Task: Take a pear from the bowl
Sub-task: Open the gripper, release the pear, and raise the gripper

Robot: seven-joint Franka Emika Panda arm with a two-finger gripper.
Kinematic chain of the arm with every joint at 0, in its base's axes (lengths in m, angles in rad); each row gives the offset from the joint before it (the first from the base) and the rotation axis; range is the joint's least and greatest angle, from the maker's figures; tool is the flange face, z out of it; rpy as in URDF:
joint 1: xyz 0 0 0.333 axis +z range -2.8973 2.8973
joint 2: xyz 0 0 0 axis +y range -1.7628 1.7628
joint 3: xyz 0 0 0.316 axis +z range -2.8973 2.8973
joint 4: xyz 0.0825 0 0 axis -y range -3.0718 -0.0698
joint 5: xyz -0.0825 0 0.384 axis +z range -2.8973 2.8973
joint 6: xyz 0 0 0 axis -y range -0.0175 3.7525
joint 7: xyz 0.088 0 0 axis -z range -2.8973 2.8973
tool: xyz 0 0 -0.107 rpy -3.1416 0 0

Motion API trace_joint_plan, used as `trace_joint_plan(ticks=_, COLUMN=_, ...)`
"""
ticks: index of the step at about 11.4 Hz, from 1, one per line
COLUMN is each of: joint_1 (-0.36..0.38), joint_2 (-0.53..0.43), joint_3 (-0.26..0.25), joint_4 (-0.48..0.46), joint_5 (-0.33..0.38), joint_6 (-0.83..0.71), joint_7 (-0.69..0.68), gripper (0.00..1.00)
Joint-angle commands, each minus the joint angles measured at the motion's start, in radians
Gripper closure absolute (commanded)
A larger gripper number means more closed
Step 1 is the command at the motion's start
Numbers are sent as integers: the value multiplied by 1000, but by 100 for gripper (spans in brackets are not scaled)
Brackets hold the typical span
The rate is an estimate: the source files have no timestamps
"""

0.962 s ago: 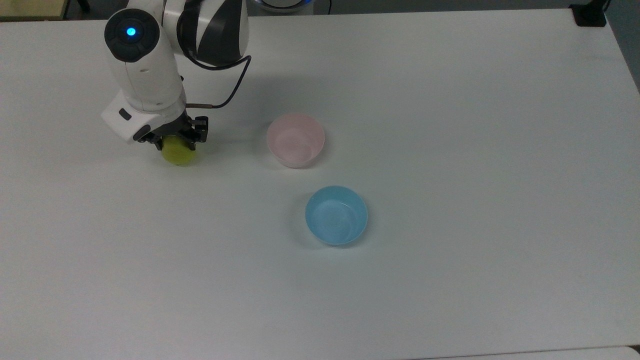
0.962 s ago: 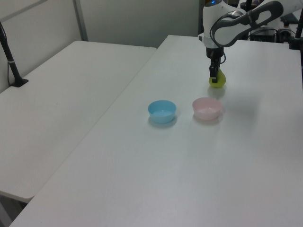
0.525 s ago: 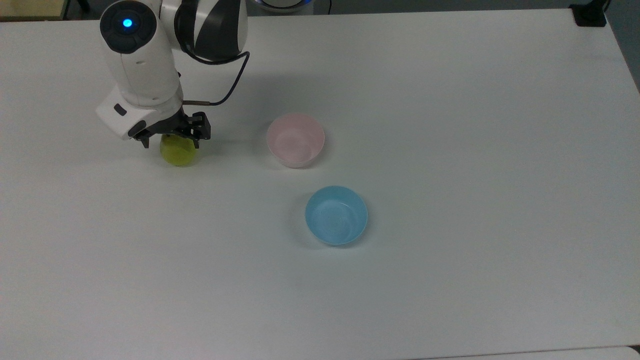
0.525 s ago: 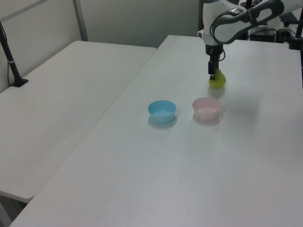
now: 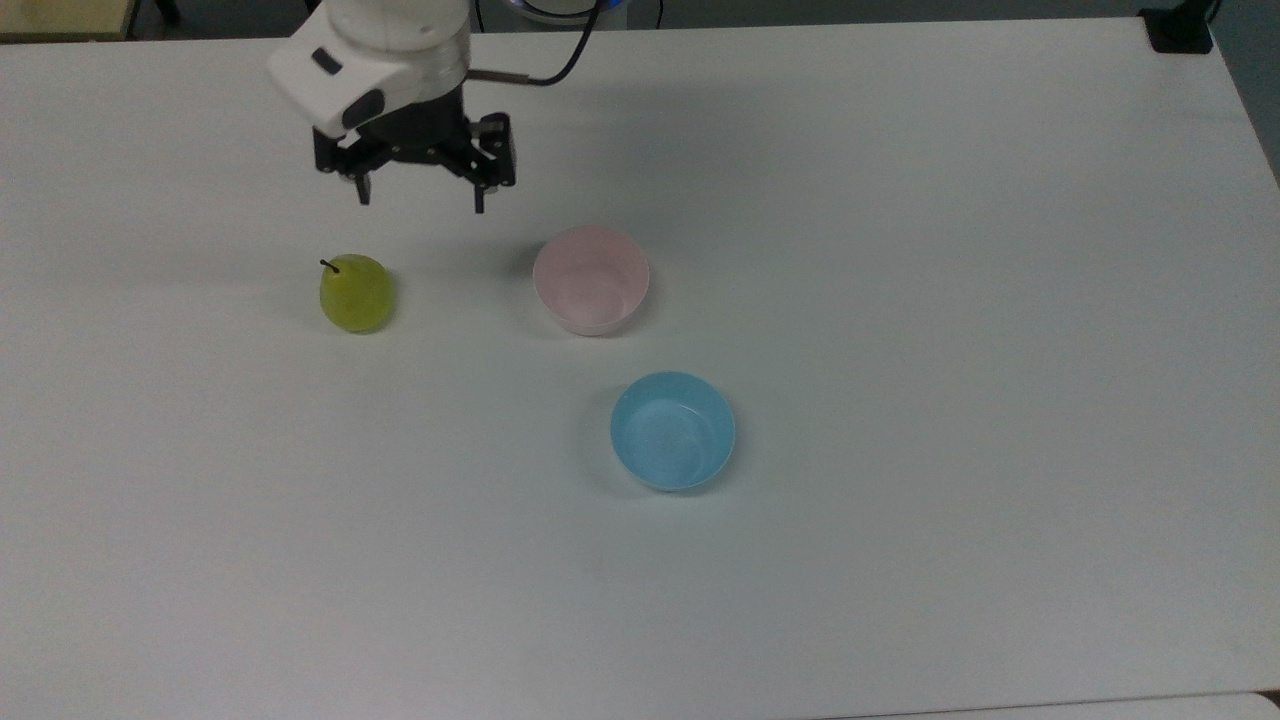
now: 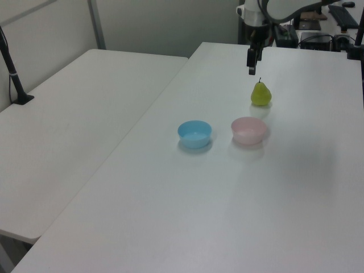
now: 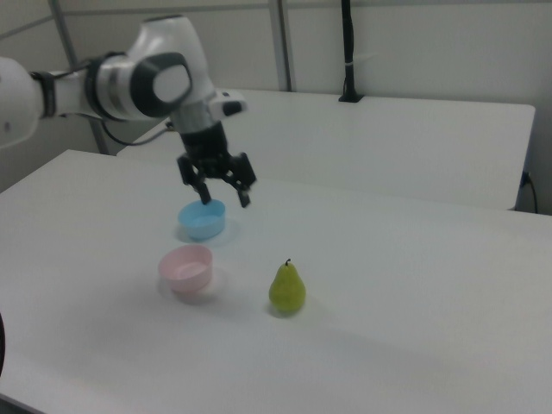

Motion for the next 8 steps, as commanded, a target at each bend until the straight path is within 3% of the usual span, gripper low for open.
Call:
trace_joint_plan(ticks=1, joint_1=90, joint_2=-108, joint_3=-10, joint_4=-21, joint_5=2, joint_6=-113, joint_7=122, gripper=0)
trace_joint_plan(ticks=3, joint_1=116, joint_2=-134, joint_3=-14, joint_4=-21, joint_5=75, joint_6=-144, joint_7=179, gripper=0)
trace_joint_plan(ticks=8, joint_1=129, joint_2=-151, joint_3=-17, joint_4=-20, joint_5=85, joint_6=-170, joint_7=210, gripper=0)
